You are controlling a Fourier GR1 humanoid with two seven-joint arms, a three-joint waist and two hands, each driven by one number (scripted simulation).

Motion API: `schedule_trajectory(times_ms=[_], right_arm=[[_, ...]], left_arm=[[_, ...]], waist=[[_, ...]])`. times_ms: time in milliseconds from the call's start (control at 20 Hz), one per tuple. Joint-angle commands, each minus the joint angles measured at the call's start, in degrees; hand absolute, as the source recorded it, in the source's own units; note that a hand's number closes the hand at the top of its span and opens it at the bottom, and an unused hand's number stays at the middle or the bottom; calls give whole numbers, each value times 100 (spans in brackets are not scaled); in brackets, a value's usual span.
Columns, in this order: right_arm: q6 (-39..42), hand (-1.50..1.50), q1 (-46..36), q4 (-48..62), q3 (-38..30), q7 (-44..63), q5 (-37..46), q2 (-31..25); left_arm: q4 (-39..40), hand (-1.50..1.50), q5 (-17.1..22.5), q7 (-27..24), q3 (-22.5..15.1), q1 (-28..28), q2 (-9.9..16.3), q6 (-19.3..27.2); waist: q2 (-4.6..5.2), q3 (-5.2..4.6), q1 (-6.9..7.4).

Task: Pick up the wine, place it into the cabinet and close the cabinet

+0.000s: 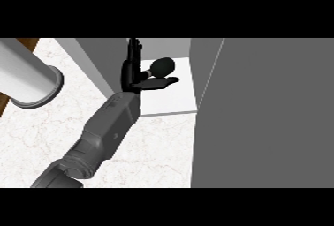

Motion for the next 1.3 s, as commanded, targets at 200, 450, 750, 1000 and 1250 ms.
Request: schedule_trajectory(times_ms=[200,450,750,1000,1250], right_arm=[[-229,-150,-87,-131,235,73,326,105],[-232,-150,246,-770,-55,421,-106,-68],[-238,-150,-7,-663,-454,479,-271,-258],[-210,-150,357,-589,-299,59,-26,-113],[-86,-150,563,-876,-289,92,-192,-170]], left_arm=[[-833,-150,874,300,-909,825,9,283],[-2041,-150,1373,346,-2075,1782,10,739],[-3733,-150,1548,363,-3153,2664,10,1887],[-5319,-150,957,715,-3684,3566,10,2562],[-6391,-150,716,1053,-3959,4151,181,2802]], waist=[[-77,-6,130],[-83,-3,217],[-70,-1,403],[-94,3,526],[-72,1,469]])
